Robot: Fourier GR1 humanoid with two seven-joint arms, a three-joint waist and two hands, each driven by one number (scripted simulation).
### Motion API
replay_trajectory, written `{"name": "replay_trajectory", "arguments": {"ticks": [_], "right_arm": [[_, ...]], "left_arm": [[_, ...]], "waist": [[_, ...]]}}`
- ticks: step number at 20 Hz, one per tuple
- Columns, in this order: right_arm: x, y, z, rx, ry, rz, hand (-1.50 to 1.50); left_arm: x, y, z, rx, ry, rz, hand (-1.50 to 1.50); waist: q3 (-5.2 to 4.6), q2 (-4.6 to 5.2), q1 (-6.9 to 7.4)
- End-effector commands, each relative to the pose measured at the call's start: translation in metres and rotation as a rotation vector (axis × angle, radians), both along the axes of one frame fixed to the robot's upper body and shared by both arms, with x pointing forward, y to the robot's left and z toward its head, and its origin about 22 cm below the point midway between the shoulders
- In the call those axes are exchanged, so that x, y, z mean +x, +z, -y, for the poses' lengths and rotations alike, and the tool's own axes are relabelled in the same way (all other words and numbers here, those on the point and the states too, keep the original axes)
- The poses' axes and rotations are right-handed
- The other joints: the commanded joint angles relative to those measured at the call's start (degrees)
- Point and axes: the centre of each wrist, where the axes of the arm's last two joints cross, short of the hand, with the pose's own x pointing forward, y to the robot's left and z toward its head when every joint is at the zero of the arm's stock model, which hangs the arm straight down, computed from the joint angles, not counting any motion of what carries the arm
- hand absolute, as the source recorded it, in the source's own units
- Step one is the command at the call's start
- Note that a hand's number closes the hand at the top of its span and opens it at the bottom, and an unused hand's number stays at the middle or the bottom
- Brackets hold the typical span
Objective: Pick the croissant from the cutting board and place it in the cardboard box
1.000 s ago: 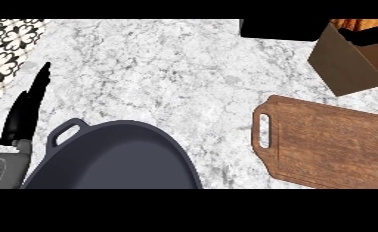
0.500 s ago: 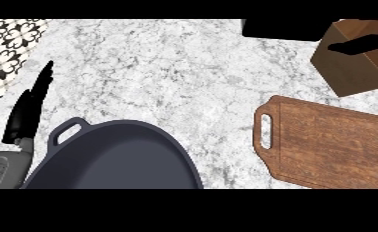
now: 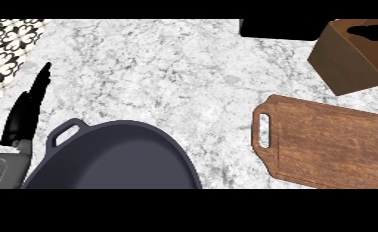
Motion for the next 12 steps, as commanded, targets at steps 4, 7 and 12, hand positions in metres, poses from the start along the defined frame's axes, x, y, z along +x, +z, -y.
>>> {"name": "replay_trajectory", "arguments": {"ticks": [4,7,12], "right_arm": [[-0.033,0.003,0.051,0.128,-0.006,0.123,-1.50],[-0.049,0.019,0.074,0.160,-0.030,0.151,-1.50],[-0.096,0.012,0.121,0.153,-0.093,0.131,-1.50]], "left_arm": [[-0.006,-0.008,-0.005,-0.031,0.011,-0.003,0.00],[-0.001,-0.009,-0.006,-0.017,0.027,0.005,0.00],[0.000,0.000,-0.007,-0.029,0.018,-0.001,0.00]], "waist": [[-0.07,0.00,-0.89],[-0.08,0.19,-1.27],[0.04,-0.03,-1.95]]}}
